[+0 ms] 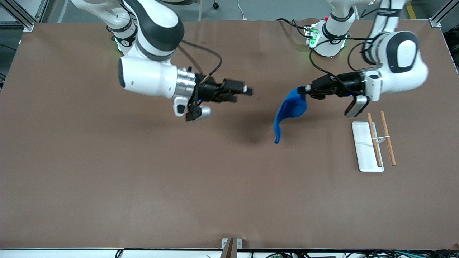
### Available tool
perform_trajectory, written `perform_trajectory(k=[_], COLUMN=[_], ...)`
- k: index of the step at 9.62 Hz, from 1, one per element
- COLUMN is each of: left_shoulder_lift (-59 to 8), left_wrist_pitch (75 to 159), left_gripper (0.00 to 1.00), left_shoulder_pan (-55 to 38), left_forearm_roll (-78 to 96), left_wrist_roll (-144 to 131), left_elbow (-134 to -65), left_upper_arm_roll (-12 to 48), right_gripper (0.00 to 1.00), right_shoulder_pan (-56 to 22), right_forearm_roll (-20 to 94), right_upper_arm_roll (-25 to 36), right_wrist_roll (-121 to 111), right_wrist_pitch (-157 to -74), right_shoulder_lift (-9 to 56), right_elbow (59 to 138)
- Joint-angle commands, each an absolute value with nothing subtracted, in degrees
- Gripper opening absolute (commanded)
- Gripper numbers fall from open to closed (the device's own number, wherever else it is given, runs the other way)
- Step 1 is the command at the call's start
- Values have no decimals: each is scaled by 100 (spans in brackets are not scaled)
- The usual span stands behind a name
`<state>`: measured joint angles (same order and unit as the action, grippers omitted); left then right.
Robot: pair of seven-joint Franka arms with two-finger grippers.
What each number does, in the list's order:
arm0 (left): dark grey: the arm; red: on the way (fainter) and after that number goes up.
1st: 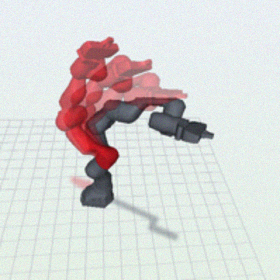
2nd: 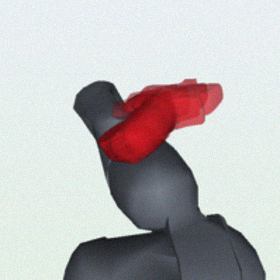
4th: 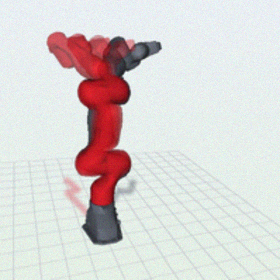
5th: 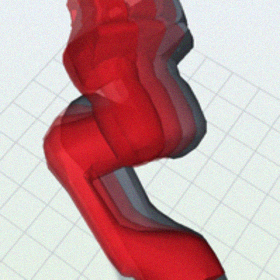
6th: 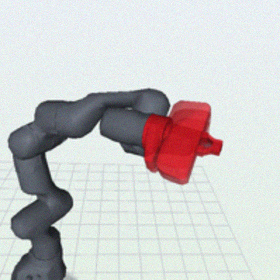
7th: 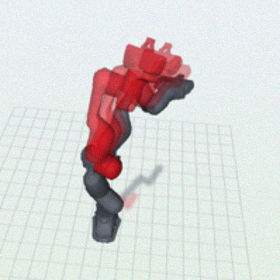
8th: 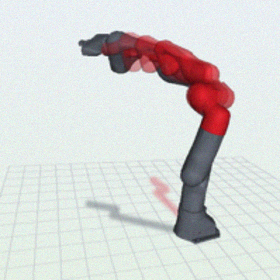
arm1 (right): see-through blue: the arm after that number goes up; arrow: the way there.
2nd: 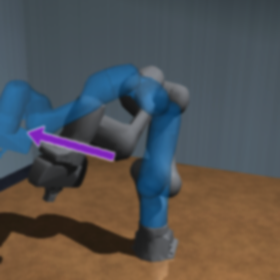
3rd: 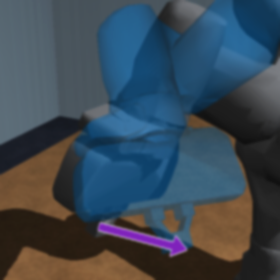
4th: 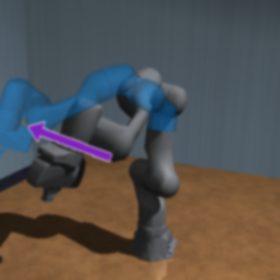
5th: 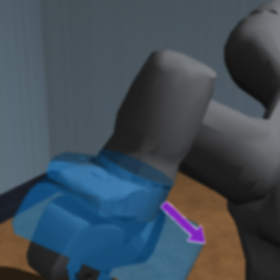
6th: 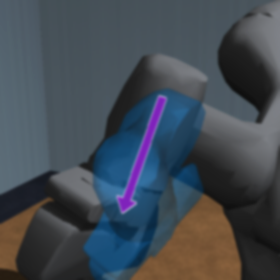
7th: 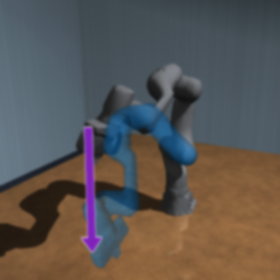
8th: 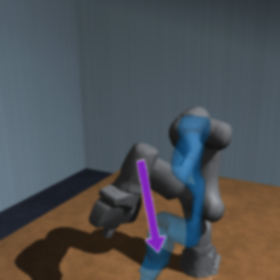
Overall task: Right arm passes towel to left arm to hang
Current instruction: 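Open the right gripper while the left gripper carries the towel away, then lower the towel over the wooden dowels with the left gripper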
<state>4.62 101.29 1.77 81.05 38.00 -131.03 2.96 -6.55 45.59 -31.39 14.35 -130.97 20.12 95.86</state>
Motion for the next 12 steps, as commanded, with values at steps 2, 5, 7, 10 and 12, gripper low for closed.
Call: perform_trajectory(k=[2, 5, 7, 10, 12], left_shoulder_lift=[352, -181, -1007, -1826, -2527], left_wrist_pitch=[10064, 10029, 9678, 9685, 9834], left_gripper=[0, 0, 0, 0, 0], left_shoulder_pan=[193, 202, 246, 422, 465], left_forearm_roll=[6246, 5074, 4531, 3911, 3972], left_wrist_roll=[3779, 2751, 3133, 3618, 4200], left_elbow=[-12579, -11737, -10632, -9914, -9391], left_upper_arm_roll=[-638, -1859, -2293, -2819, -3232], right_gripper=[100, 100, 100, 100, 100], right_shoulder_pan=[-527, -510, -501, -327, 7], right_forearm_roll=[1758, 458, 3, -106, -9], right_upper_arm_roll=[-2183, -1181, -566, 103, 228], right_wrist_roll=[2510, 2734, 2550, 1646, 1066], right_wrist_pitch=[-11877, -11619, -11209, -10304, -9637], right_shoulder_lift=[1478, 1109, 723, 273, 19], right_elbow=[9694, 9624, 9615, 9405, 9290])
